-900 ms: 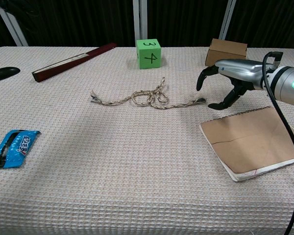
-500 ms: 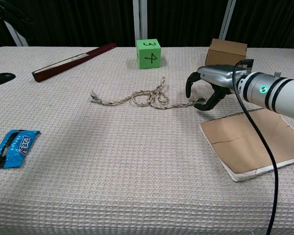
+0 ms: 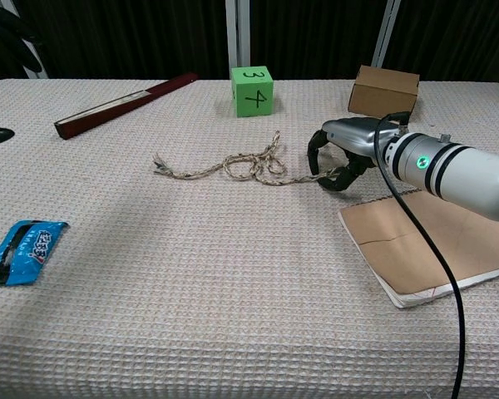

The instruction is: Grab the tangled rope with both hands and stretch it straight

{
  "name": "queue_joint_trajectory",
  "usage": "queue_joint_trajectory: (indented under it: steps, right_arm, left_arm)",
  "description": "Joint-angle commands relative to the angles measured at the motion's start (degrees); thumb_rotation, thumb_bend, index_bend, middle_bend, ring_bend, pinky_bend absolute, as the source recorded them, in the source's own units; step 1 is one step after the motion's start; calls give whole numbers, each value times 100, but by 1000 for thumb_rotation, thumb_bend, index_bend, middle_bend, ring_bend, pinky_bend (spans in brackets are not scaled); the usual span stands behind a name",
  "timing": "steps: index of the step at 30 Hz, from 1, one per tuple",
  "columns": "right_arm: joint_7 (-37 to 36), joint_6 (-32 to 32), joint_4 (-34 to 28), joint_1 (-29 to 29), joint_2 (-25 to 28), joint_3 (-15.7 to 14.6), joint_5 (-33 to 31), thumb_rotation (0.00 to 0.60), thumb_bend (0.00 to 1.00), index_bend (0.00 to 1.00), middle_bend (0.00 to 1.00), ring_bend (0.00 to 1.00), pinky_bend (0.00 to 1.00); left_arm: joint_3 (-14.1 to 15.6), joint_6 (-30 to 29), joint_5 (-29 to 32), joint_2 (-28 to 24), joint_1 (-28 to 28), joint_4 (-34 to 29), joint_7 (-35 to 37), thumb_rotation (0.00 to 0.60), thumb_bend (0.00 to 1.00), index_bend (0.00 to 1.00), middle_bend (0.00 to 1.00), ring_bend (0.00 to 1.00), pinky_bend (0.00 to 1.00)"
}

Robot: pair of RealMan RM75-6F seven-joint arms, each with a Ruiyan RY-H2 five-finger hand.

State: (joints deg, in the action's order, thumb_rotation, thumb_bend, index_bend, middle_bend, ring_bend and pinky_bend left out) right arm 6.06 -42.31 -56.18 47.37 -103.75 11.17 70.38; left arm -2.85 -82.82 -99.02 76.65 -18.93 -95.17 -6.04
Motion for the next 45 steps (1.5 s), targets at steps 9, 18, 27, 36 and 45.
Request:
queue_joint_trajectory:
  steps: [9,18,27,36,45]
  right_arm:
    - [-16,-28,305,90,-216,6,32,600,399,586,299,88,123]
    - [68,-148,329,76,-219,5,51,600,470,648,336,107,124]
    - [452,-771,-692,-228,746,48,144,600,477,681,359,122,125]
    - [1424,-1305,-2207,-551,1895,233,-309,600,477,684,360,123,125]
    - [1545,-1380,-2432,-655,2011,239,-708,600,478,685,360,123,124]
  left_arm:
    - [27,-19,31,8,-1,68,62,600,248,338,188,106,134]
    - [-24,-11,108,-62,-36,90,142,600,249,338,189,106,134]
    - [-456,732,669,-236,-567,180,549,600,249,348,188,106,134]
    - [-1195,2568,2071,568,-1870,943,294,600,248,373,196,106,134]
    - [-1193,3449,2962,1883,-2717,2184,-489,600,256,426,189,106,134]
